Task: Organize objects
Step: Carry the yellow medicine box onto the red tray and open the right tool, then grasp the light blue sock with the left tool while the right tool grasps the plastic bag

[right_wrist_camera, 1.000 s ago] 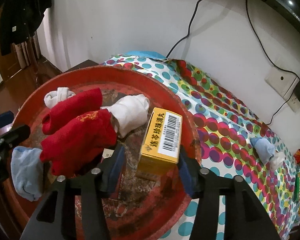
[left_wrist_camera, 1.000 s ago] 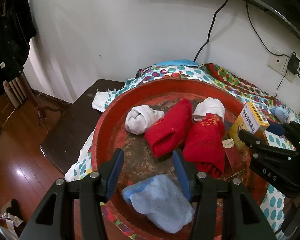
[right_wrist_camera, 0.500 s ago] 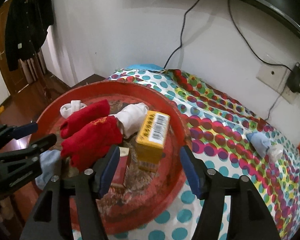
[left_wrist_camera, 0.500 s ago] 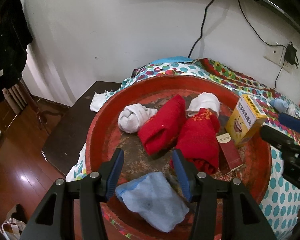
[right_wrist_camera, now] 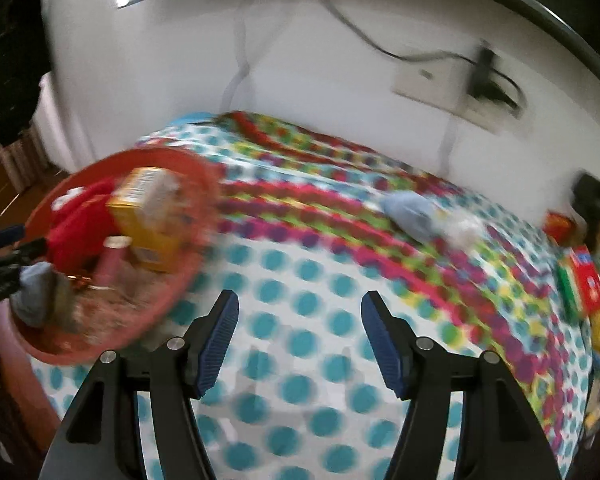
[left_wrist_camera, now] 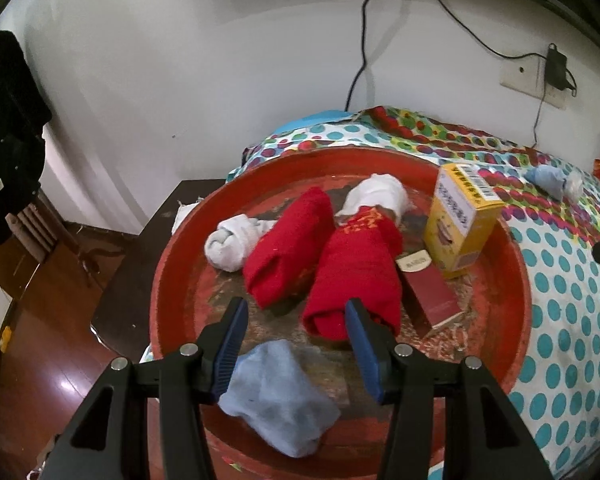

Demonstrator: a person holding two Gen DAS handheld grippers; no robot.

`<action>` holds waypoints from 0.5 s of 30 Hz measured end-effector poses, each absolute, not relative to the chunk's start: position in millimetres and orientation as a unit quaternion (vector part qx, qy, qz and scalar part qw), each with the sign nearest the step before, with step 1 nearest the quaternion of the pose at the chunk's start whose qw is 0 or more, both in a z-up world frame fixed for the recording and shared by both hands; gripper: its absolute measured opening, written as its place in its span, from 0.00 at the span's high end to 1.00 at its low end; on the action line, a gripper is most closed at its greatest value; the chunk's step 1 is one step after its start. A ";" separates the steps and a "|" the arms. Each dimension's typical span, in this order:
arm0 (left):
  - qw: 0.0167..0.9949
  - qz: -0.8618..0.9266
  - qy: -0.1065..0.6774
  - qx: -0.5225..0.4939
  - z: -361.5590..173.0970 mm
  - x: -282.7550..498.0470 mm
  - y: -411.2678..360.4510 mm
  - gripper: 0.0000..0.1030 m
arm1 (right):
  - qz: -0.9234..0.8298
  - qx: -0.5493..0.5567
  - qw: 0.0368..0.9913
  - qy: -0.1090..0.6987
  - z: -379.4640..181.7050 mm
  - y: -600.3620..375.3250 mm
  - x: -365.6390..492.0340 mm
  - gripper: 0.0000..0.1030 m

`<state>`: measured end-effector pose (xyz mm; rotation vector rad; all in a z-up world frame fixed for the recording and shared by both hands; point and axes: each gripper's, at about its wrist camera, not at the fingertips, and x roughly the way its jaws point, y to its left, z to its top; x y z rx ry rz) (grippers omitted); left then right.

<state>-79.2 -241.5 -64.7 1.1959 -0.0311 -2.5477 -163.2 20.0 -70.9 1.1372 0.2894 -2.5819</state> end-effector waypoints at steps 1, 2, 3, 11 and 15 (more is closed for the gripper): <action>0.160 -0.893 -0.013 0.420 -64.7 -79.6 -238.7 0.50 | -0.901 0.398 0.143 0.096 -71.9 31.9 -165.1 0.40; 0.159 -0.893 -0.016 0.420 -63.8 -79.4 -236.1 0.50 | -0.902 0.400 0.133 0.090 -73.4 44.5 -167.0 0.40; 0.159 -0.894 -0.022 0.419 -62.4 -79.3 -233.1 0.50 | -0.904 0.401 0.122 0.087 -75.0 57.3 -169.3 0.40; 0.134 -0.914 -0.041 0.380 -35.5 -70.2 -207.4 0.50 | -0.907 0.408 0.081 0.063 -88.6 125.2 -191.2 0.40; 0.105 -0.921 -0.045 0.373 -28.9 -68.4 -189.1 0.50 | -0.908 0.410 0.071 0.050 -96.4 141.2 -212.3 0.40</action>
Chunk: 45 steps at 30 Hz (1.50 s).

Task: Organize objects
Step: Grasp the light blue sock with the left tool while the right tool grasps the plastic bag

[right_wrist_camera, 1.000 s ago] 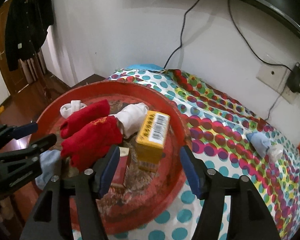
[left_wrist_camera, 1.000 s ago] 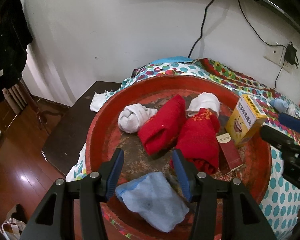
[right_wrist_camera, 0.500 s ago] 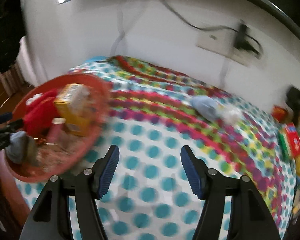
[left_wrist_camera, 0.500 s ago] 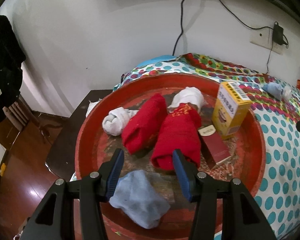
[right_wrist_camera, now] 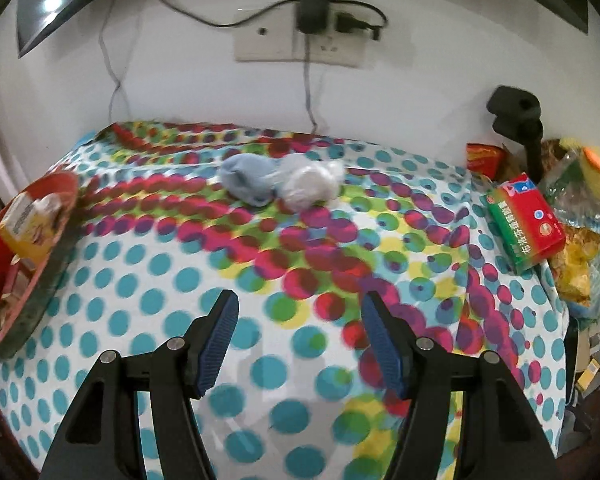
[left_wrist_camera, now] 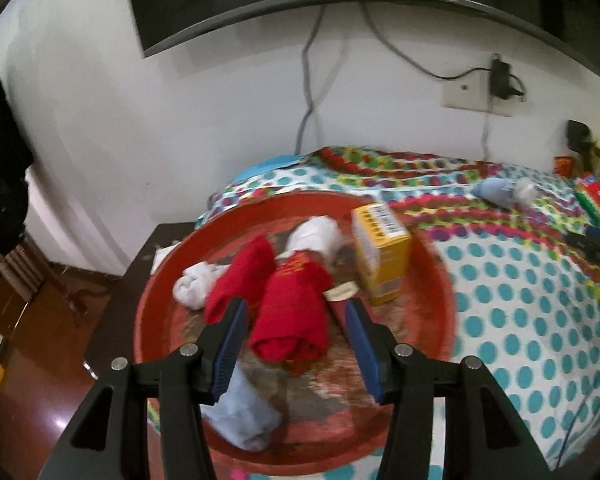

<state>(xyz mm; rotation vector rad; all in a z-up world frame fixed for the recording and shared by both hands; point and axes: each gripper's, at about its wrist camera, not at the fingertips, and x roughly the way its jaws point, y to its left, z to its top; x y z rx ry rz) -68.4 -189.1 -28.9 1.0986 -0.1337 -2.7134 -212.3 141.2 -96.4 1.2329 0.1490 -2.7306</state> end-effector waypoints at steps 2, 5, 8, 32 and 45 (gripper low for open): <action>0.082 -0.921 -0.045 0.379 -29.7 -70.7 -177.3 0.50 | -0.907 0.414 0.068 0.045 -101.1 142.9 -229.2 0.40; 0.053 -0.921 -0.055 0.383 -31.7 -73.2 -157.2 0.50 | -0.905 0.418 0.068 0.037 -106.7 141.0 -258.8 0.40; 0.027 -0.917 -0.076 0.391 -34.6 -79.2 -134.3 0.50 | -0.901 0.425 0.071 0.037 -113.3 132.8 -290.2 0.40; -0.086 -0.891 -0.049 0.443 -77.2 -294.8 34.2 0.50 | -0.894 0.434 0.095 0.053 -137.5 194.1 -274.2 0.61; -0.032 -0.886 -0.034 0.461 -124.3 -360.0 45.7 0.49 | -0.893 0.435 0.101 0.050 -136.6 196.6 -272.3 0.57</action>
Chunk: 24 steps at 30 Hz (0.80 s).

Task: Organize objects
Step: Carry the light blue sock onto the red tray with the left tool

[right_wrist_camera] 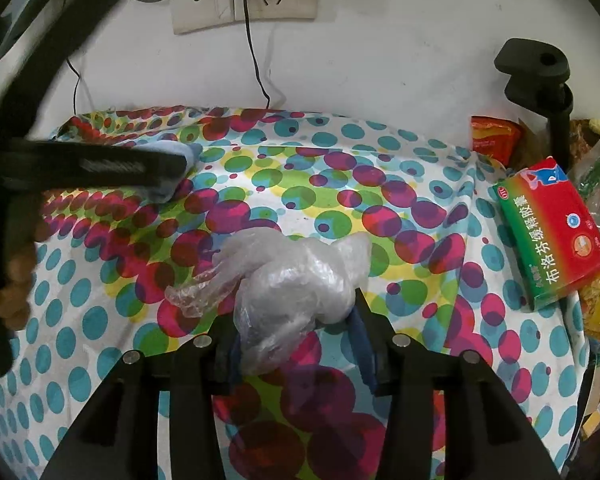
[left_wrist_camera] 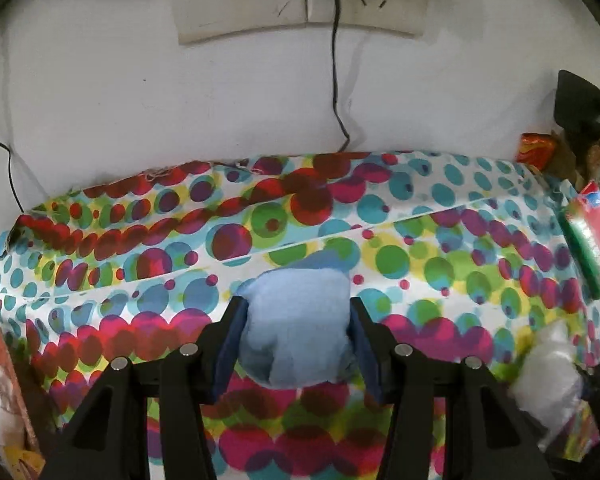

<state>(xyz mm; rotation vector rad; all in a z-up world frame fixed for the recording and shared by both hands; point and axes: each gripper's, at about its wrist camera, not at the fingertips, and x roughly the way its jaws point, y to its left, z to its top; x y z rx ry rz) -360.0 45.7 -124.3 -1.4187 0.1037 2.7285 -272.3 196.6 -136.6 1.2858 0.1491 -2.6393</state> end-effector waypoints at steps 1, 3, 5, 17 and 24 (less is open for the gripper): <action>0.033 0.891 0.034 -0.451 -124.1 -357.7 45.9 0.49 | -0.893 0.435 0.101 0.050 -136.6 196.4 -272.2 0.57; 0.031 0.896 0.044 -0.441 -125.3 -354.0 47.9 0.50 | -0.893 0.435 0.101 0.052 -136.9 196.1 -272.5 0.57; 0.025 0.896 0.072 -0.437 -125.7 -351.3 53.6 0.55 | -0.893 0.435 0.101 0.051 -137.0 196.2 -272.5 0.57; 0.043 0.900 0.105 -0.421 -109.0 -317.9 70.1 0.61 | -0.893 0.435 0.096 0.056 -136.0 193.0 -275.7 0.57; 0.065 0.898 0.105 -0.422 -97.6 -288.5 76.0 0.61 | -0.893 0.435 0.096 0.056 -136.0 193.3 -276.6 0.56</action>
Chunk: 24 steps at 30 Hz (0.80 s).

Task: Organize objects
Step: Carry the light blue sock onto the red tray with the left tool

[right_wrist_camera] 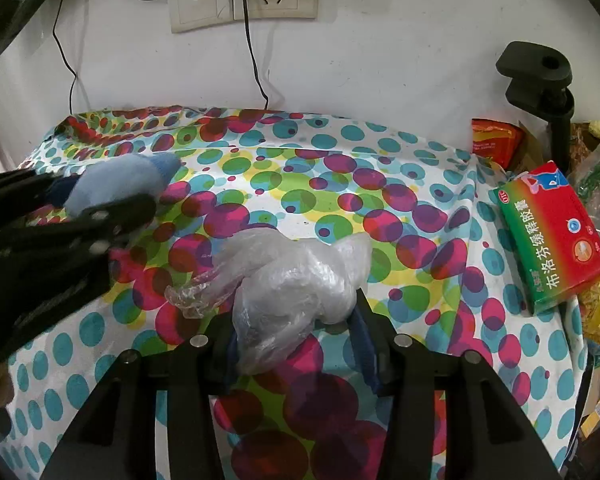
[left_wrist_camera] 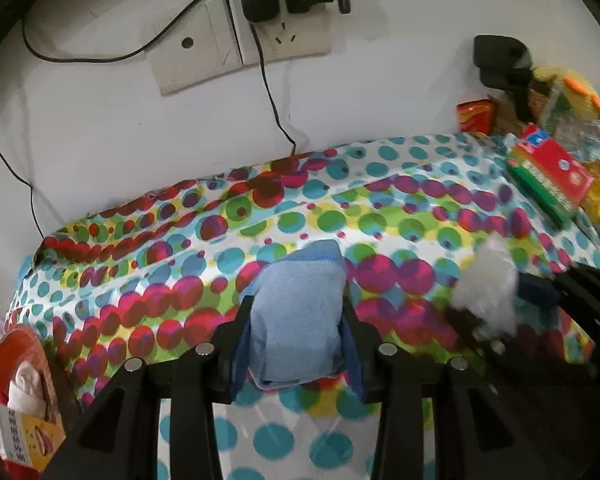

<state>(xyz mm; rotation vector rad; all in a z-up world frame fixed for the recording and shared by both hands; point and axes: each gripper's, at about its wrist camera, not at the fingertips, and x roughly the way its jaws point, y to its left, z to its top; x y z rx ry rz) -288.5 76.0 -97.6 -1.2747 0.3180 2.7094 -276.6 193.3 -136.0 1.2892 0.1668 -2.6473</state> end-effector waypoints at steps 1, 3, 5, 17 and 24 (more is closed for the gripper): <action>0.067 0.897 0.104 -0.425 -96.9 -284.2 75.8 0.61 | -0.893 0.435 0.096 0.056 -136.0 193.2 -276.6 0.56; 0.065 0.896 0.107 -0.426 -95.2 -275.6 74.3 0.61 | -0.894 0.435 0.095 0.058 -136.3 193.3 -277.2 0.56; 0.068 0.896 0.102 -0.428 -92.2 -265.8 69.8 0.61 | -0.894 0.435 0.094 0.058 -136.7 193.6 -277.5 0.56; 0.060 0.901 0.093 -0.420 -70.3 -206.4 37.5 0.61 | -0.894 0.435 0.092 0.059 -138.2 193.0 -277.1 0.56; 0.048 0.900 0.097 -0.422 -67.7 -175.8 26.2 0.61 | -0.894 0.435 0.091 0.060 -138.6 193.4 -277.3 0.55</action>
